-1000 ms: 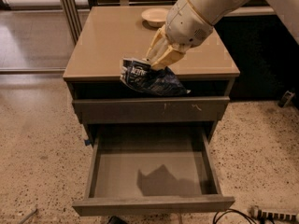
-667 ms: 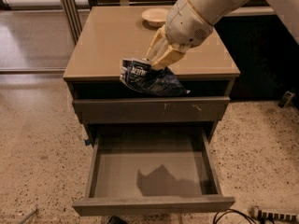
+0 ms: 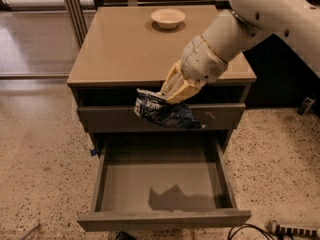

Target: Place blue chip bag into middle drawer

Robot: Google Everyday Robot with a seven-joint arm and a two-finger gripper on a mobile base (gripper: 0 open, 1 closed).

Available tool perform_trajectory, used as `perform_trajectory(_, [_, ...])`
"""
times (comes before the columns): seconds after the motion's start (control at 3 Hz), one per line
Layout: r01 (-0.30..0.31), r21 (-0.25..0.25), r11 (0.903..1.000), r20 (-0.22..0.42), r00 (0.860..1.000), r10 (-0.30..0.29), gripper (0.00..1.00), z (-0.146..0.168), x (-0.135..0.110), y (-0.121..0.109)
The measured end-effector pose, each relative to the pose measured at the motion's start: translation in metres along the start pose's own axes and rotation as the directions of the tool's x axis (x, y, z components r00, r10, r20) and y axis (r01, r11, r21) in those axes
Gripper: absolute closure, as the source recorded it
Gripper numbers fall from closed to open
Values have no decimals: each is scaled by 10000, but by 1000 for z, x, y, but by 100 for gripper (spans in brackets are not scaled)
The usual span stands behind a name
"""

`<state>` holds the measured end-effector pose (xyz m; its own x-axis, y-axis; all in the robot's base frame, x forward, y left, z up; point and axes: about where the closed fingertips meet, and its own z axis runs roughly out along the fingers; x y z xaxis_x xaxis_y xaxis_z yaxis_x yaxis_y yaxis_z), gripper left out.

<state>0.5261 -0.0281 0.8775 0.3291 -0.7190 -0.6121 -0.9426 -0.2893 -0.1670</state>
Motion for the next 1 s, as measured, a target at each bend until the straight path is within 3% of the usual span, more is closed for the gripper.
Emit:
perform_trajectory(0.67, [-1273, -387, 9911, -225, 9917, 1265, 100, 65, 75, 51])
perform_trajectory(1.0, [-1724, -400, 9842, -526, 9840, 1703, 100, 97, 113, 62])
